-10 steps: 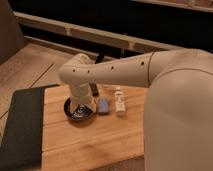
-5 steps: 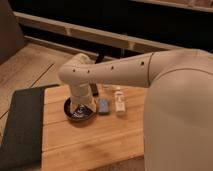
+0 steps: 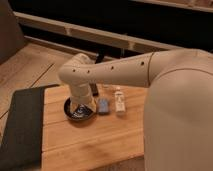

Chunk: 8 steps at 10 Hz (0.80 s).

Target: Push the eraser across the table

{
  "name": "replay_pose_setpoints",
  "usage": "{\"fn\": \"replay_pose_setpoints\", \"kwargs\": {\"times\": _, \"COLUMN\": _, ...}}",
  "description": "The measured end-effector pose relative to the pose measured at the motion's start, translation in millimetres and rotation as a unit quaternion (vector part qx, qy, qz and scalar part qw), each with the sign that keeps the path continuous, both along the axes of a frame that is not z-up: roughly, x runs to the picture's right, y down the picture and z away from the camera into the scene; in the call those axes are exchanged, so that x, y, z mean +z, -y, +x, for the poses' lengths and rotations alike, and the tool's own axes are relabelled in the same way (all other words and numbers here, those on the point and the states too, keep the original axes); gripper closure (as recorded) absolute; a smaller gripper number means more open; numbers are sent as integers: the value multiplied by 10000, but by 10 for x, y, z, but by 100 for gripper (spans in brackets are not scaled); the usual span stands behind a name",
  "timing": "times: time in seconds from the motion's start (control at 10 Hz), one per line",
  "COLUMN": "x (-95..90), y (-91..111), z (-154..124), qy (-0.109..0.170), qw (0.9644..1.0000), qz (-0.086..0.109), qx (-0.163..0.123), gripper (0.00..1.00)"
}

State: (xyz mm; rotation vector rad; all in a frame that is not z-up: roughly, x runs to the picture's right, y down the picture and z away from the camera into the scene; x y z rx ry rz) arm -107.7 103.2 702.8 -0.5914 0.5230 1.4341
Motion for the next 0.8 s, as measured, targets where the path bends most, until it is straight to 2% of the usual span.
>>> {"fn": "replay_pose_setpoints", "kwargs": {"times": 0.4, "x": 0, "y": 0, "z": 1, "qy": -1, "qw": 10000, "qz": 1, "qx": -1, "gripper": 35}}
{"fn": "replay_pose_setpoints", "kwargs": {"times": 0.5, "x": 1, "y": 0, "z": 0, "qy": 0, "qw": 10000, "qz": 1, "qx": 0, "gripper": 38}}
{"fn": "replay_pose_setpoints", "kwargs": {"times": 0.8, "x": 0, "y": 0, "z": 0, "qy": 0, "qw": 10000, "qz": 0, "qx": 0, "gripper": 67}}
